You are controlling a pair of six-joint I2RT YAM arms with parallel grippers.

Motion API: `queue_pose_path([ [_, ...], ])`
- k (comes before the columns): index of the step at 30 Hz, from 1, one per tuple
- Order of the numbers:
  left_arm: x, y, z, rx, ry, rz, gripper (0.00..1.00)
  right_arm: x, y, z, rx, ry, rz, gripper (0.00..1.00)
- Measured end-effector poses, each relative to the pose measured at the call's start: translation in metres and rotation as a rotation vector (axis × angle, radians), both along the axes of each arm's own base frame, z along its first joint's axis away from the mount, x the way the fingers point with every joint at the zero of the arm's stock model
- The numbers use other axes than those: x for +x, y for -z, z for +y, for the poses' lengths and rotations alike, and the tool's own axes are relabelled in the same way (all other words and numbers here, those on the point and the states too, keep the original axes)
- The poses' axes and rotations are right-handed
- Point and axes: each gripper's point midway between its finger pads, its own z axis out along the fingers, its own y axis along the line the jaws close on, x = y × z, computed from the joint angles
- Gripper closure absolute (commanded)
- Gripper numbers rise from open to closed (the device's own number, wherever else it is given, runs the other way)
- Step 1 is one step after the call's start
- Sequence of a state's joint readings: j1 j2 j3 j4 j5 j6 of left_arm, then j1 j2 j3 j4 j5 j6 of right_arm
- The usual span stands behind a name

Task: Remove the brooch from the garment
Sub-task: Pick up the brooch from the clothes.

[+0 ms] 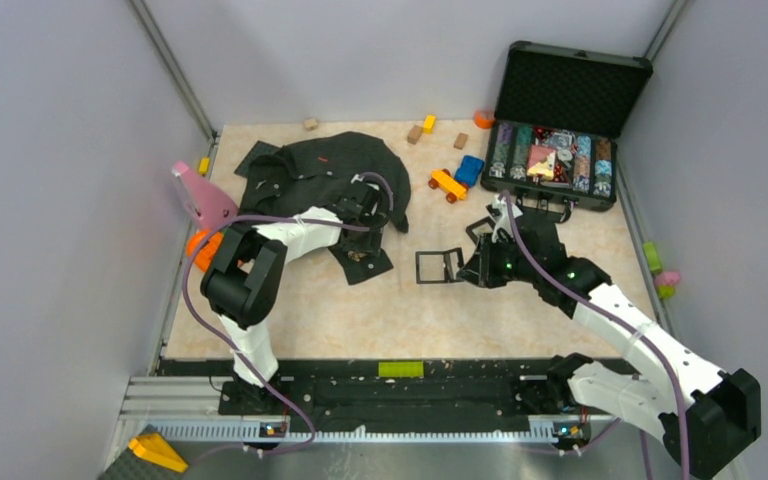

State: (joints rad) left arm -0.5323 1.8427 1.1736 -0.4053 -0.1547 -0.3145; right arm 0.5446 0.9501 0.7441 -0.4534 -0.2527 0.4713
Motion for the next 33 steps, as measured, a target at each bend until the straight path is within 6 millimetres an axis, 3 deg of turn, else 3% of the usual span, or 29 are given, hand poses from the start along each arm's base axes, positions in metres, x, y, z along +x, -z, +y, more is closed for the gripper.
queue_pose_path([
  [9,0.002,0.002,0.001,0.009,-0.010,-0.001,0.37,-0.001,0.001,-0.001,0.006,-0.001,0.000,1.00],
  [13,0.002,0.002,0.001,0.007,-0.015,-0.002,0.47,-0.002,0.001,-0.001,0.008,-0.002,0.000,1.00],
  [22,0.001,0.000,0.015,-0.085,-0.038,0.011,0.59,-0.003,0.000,0.000,0.012,-0.008,0.002,1.00],
  [25,-0.003,-0.001,0.021,-0.107,-0.048,0.023,0.64,-0.003,0.000,0.000,0.014,-0.011,0.004,1.00],
  [31,-0.014,-0.009,0.016,-0.159,-0.033,0.042,0.86,-0.004,0.000,0.001,0.018,-0.013,0.004,1.00],
  [33,-0.015,-0.017,0.013,-0.178,-0.024,0.030,0.88,-0.004,-0.001,0.001,0.018,-0.013,0.003,1.00],
])
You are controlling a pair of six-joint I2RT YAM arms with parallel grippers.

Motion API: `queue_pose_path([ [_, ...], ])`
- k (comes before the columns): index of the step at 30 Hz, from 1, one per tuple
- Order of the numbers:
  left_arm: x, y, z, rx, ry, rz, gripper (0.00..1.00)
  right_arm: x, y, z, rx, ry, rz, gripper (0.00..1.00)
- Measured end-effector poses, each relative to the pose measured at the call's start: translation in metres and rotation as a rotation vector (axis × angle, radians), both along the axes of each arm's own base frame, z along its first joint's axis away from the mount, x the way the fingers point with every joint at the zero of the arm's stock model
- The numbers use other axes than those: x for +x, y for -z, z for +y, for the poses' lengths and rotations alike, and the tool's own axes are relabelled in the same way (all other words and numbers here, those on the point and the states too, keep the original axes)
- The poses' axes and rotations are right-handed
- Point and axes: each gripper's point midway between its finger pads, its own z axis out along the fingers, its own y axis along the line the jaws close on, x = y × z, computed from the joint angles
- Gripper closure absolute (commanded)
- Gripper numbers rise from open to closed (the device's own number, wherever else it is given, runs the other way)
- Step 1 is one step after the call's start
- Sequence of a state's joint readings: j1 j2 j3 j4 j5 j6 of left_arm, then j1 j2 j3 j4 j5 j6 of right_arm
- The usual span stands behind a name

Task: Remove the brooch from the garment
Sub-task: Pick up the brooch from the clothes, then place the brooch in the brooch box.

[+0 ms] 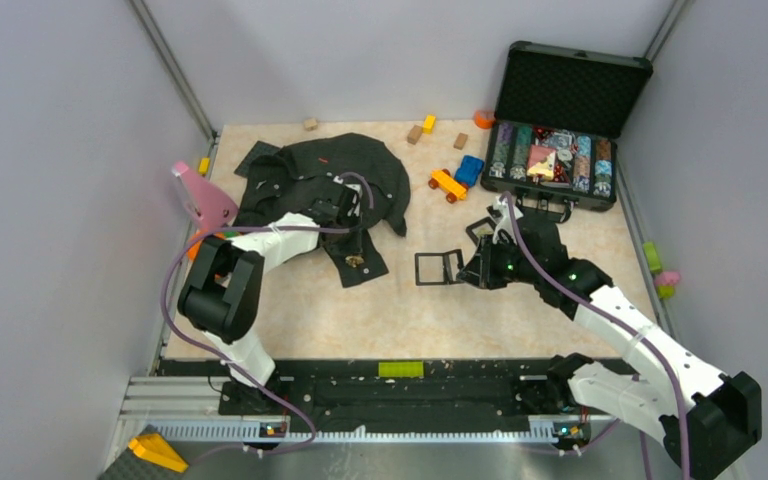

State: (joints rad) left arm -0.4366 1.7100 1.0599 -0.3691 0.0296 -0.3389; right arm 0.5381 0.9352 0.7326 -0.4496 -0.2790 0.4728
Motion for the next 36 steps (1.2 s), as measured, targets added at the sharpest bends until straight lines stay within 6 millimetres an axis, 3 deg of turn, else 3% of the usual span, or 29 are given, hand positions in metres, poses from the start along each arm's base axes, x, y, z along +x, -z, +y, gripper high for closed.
queue_pose_path([
  [11,-0.008,-0.023,-0.010,-0.087,0.031,-0.032,0.89,0.000,-0.002,0.000,0.002,0.000,-0.005,1.00],
  [18,-0.032,-0.065,-0.053,-0.302,0.149,-0.066,0.88,0.004,0.002,-0.002,-0.016,0.019,-0.005,1.00],
  [23,-0.052,-0.095,-0.091,-0.414,0.245,-0.098,0.88,0.015,0.019,0.001,-0.042,0.037,0.033,1.00],
  [29,-0.079,-0.101,-0.131,-0.535,0.331,-0.060,0.87,0.023,0.042,0.007,-0.052,0.053,0.087,1.00],
  [36,-0.087,-0.085,-0.154,-0.569,0.354,-0.020,0.87,0.026,0.041,0.012,-0.021,0.063,0.088,1.00],
])
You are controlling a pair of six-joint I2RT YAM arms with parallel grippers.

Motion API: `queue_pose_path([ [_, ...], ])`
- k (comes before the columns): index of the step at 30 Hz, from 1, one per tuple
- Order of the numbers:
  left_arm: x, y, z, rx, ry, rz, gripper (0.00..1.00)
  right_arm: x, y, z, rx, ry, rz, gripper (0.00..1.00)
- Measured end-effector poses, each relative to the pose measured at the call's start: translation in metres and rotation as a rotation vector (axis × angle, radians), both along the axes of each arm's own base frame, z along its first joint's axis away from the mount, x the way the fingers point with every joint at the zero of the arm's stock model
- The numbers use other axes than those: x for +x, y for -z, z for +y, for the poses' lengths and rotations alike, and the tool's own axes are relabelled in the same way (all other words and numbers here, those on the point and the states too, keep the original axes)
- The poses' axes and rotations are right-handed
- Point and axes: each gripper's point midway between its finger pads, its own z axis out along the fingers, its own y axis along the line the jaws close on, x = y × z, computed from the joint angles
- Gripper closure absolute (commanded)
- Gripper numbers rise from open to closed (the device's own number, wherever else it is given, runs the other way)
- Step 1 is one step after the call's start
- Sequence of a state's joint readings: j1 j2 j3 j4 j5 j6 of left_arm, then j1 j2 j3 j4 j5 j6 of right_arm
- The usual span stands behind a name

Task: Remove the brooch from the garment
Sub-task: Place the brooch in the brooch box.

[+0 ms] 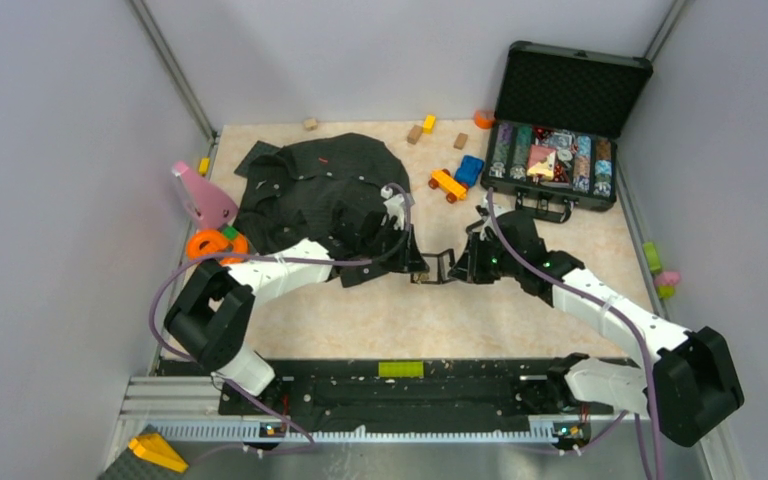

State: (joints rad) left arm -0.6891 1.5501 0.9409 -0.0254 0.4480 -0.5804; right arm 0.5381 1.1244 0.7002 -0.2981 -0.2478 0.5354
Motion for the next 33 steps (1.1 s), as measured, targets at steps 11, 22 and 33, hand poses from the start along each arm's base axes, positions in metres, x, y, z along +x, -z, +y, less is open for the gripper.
queue_pose_path([
  [11,0.006,0.021,-0.020,0.185,0.010,-0.117,0.87,-0.006,0.006,0.004,0.015,-0.016,0.051,1.00],
  [22,0.012,0.045,-0.019,0.351,-0.004,-0.193,0.86,-0.011,0.019,0.000,-0.018,-0.017,0.107,1.00],
  [33,0.010,0.050,-0.024,0.384,0.014,-0.211,0.82,-0.012,0.022,0.000,-0.027,-0.022,0.111,1.00],
])
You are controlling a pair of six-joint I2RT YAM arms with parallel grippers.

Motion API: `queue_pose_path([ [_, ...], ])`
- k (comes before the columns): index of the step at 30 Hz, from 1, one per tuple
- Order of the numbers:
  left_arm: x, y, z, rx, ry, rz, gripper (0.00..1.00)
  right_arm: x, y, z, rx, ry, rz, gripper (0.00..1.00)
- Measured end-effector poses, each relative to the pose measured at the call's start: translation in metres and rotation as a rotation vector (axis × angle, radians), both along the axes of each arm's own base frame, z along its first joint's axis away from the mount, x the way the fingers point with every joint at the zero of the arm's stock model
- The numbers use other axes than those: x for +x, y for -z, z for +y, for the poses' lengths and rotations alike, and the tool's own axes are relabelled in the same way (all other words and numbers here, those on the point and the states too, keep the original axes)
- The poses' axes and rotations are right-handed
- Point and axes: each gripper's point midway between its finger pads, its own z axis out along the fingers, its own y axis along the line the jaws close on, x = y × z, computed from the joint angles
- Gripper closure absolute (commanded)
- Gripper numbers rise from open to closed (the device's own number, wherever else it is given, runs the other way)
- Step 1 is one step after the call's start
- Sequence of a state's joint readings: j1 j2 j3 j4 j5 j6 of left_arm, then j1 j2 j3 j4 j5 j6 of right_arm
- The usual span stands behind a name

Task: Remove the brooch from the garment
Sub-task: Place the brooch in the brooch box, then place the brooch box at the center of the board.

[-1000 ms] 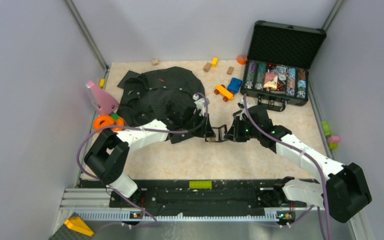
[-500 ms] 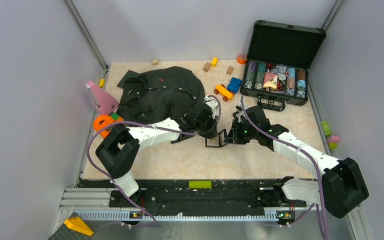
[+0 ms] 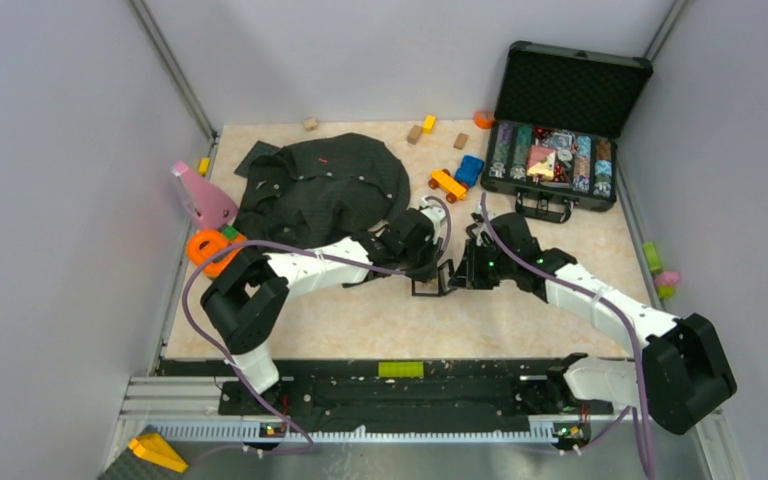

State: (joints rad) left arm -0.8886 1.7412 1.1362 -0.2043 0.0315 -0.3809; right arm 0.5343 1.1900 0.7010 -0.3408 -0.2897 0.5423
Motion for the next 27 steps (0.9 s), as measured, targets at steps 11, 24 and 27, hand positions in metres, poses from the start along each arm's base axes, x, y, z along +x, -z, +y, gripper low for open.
queue_pose_path([
  [11,-0.003,0.017,-0.001,0.047,0.014,0.027,0.55,-0.001,0.005,-0.001,-0.012,-0.001,0.018,1.00],
  [24,-0.005,0.016,-0.002,0.035,0.013,0.038,0.42,-0.002,0.015,-0.003,-0.047,-0.015,0.045,0.61],
  [27,-0.005,0.015,0.004,0.033,-0.005,0.038,0.42,-0.001,0.011,-0.002,-0.039,-0.018,0.035,0.59],
])
